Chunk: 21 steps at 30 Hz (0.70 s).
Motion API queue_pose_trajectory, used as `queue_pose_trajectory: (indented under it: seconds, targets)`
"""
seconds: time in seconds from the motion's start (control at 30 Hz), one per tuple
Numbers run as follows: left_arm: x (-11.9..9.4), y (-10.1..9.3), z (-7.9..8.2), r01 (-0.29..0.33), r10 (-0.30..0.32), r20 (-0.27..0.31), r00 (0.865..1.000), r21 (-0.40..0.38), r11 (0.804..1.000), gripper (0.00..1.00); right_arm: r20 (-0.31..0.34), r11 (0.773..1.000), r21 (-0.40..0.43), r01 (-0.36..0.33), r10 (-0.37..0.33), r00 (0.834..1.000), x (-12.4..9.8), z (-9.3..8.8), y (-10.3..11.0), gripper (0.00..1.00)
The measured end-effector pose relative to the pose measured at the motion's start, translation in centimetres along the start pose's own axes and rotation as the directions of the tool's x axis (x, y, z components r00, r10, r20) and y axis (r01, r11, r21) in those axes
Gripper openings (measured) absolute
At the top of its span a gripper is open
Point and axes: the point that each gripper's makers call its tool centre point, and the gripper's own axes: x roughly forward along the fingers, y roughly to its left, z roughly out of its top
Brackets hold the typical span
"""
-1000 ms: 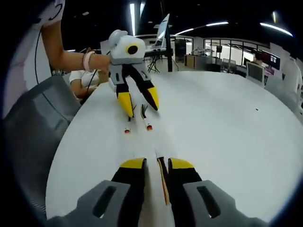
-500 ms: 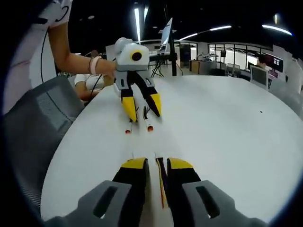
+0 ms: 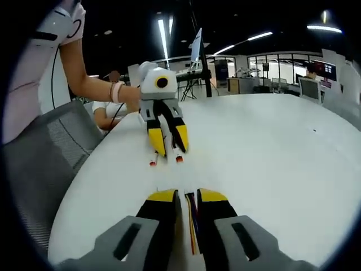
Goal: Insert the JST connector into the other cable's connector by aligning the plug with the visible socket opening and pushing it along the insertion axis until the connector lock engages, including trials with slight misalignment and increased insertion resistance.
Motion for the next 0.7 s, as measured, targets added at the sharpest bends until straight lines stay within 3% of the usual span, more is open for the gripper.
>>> queue_pose_trajectory:
  seconds: [0.7]
  targets:
    - [0.13,-0.31,0.37,-0.042,0.039,0.059,0.998,0.063,0.997,0.06,0.002,1.000,-0.014,0.012,-0.012,1.000,-0.13,-0.11,0.04,0.08]
